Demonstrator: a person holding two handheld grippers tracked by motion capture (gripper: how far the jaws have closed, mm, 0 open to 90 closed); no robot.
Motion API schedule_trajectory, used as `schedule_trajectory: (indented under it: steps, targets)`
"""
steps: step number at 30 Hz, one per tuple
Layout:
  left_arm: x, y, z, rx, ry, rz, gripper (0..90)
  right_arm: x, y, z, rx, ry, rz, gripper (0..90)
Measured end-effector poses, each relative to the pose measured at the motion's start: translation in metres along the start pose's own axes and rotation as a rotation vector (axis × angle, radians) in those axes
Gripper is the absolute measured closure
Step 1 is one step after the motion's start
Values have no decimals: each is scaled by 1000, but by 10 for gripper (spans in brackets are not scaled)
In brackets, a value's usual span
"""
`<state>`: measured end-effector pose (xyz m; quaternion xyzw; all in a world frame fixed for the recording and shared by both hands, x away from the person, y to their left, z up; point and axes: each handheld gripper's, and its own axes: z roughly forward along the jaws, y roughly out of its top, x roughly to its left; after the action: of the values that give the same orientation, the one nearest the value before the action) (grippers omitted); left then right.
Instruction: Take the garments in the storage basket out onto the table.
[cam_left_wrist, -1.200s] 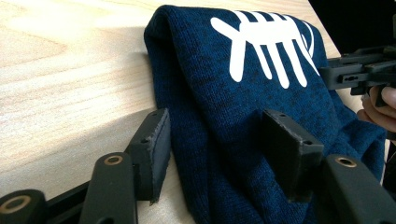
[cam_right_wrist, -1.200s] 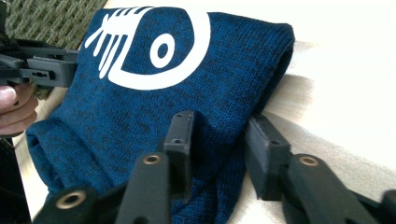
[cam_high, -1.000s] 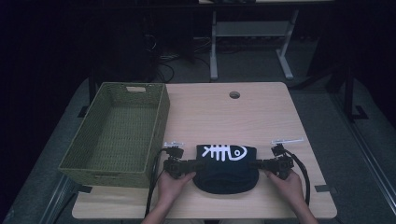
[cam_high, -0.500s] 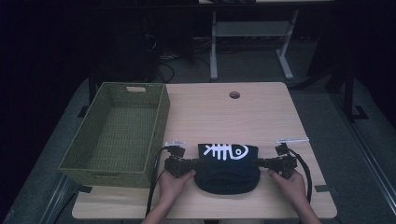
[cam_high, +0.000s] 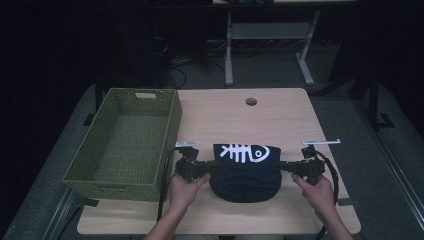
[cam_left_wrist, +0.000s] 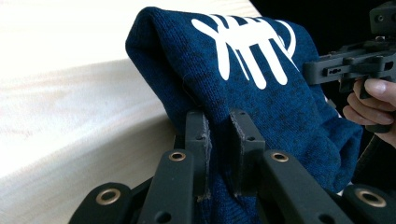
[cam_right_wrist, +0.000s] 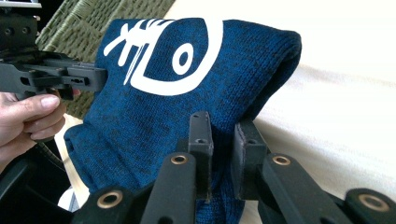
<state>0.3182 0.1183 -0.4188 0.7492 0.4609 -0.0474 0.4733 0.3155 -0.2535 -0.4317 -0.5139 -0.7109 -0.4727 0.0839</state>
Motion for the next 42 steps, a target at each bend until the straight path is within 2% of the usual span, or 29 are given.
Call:
schedule_trajectory:
  steps: [7,9,15,16,24,30,36,42]
  targets:
    - [-4,15,-16,-12,-1,14,798,13,14,-7,-28,26,-12,796]
    - [-4,19,-21,-20,-6,7,798,18,19,-7,-31,37,-17,797]
    - [-4,27,-34,-36,-8,11,797,27,31,-6,-31,44,-29,796]
    - [-4,28,-37,-41,-13,8,796,32,36,-6,-33,43,-38,796]
    - [-2,41,-56,-43,-5,28,796,46,47,-3,-36,55,-47,796]
    - [4,51,-78,-60,-9,29,796,62,63,3,-38,68,-69,796]
    - [13,57,-98,-75,-20,10,796,78,75,12,-31,78,-87,796]
    - [20,60,-111,-84,-15,2,796,91,84,21,-25,86,-101,796]
